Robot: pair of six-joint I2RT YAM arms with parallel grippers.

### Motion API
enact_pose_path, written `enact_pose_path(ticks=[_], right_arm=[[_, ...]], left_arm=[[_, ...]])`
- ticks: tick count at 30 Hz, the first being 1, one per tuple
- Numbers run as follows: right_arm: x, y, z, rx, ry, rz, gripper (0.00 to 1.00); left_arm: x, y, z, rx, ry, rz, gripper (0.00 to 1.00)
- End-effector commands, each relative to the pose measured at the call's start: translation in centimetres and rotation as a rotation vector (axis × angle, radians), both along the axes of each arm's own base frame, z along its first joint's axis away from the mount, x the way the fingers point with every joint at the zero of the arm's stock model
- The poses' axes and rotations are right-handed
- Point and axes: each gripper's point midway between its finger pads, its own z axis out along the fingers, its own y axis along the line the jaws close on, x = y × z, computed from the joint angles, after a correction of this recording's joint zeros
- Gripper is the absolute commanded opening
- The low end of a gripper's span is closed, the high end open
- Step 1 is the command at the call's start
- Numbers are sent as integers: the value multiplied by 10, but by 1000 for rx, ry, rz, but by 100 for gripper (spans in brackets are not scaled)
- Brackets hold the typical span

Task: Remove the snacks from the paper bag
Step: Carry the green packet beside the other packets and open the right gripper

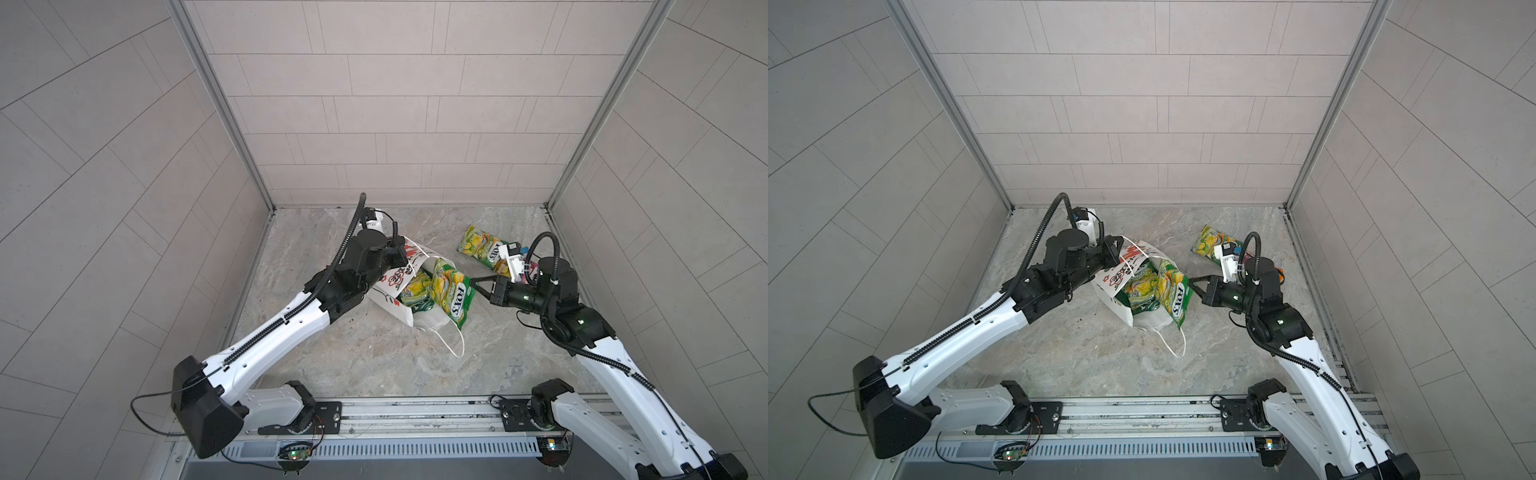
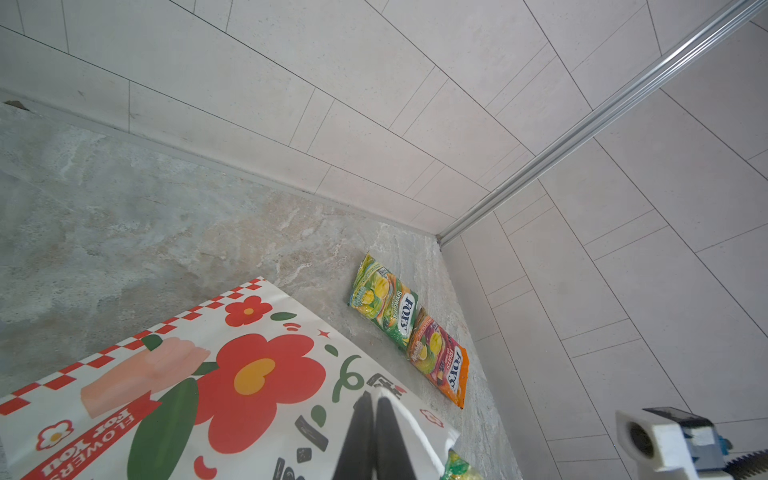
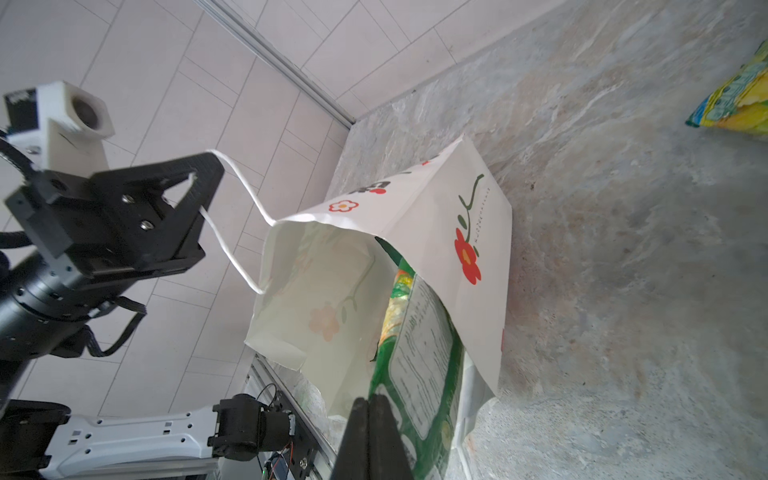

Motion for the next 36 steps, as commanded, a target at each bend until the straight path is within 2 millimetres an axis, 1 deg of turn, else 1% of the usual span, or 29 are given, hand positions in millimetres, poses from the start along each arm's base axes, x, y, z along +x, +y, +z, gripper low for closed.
enact_pose_path(ticks=[1,9,12,13,14,16,20,22,25,31,33,36], right_arm=[[-3,-3,32,53,-60,19,0],[3,-15,60,77,-105,-1,0],[7,-18,66,74,-113,-9,0],[9,-19,64,68,-107,-13,0],[10,-19,62,63,-100,-14,0],[14,-20,50,50,-70,-13,0],[22,-20,14,19,3,-16,0],[24,-22,-1,0,28,-27,0],[28,-28,-17,-28,52,-60,0],[35,-38,-33,-75,73,-116,0],[36,-41,-33,-81,73,-132,0],[36,-50,-25,-100,52,-171,0]], left_arm=[[3,14,4,64,-28,58,0],[7,32,3,135,-34,144,0],[9,35,3,142,-37,159,0],[9,34,3,142,-38,157,0],[8,33,3,140,-37,152,0],[8,31,4,124,-38,138,0],[7,25,4,102,-41,111,0],[7,25,4,99,-41,113,0],[8,28,4,108,-41,128,0],[13,25,-1,124,-35,131,0],[16,26,-3,140,-35,146,0],[20,32,-5,180,-37,187,0]])
